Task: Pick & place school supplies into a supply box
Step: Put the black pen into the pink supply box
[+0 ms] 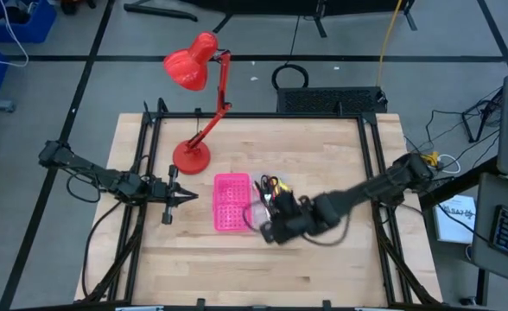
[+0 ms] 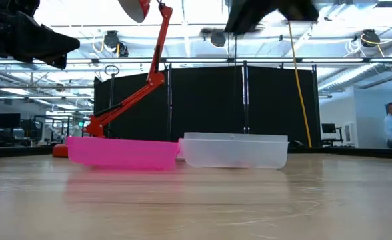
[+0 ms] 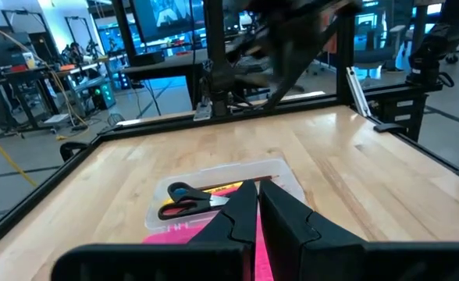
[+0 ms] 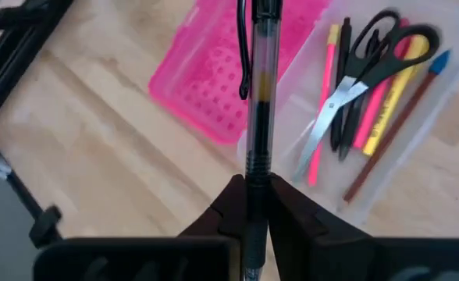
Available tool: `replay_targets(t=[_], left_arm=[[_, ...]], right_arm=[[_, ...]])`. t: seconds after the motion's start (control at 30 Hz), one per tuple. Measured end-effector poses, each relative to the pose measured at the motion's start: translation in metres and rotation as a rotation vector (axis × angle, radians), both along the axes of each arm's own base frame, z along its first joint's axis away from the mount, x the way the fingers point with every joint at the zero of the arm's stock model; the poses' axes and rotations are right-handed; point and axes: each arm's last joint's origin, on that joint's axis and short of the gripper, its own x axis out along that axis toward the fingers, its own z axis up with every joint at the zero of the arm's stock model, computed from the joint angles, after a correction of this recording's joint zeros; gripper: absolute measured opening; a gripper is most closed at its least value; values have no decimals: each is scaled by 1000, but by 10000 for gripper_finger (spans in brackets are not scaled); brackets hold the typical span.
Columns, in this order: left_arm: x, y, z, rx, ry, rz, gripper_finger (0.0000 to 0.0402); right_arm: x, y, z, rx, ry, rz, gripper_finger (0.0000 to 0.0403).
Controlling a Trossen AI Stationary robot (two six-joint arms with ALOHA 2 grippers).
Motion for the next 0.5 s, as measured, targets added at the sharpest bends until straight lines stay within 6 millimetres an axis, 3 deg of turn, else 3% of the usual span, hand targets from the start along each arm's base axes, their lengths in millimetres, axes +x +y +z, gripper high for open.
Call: replay_targets(t=[0.17,0.3,0.5], left_arm=[[0,0,0,15,-1,-4,26],[0,0,0,20,-1,-9,26],[0,0,0,33,-2,-9,26]], right_arm=[[14,-42,-21,79,7,-39,29],[16,-74,-61,135,68,-99,24],[12,-101,-97,221,46,-109,24]])
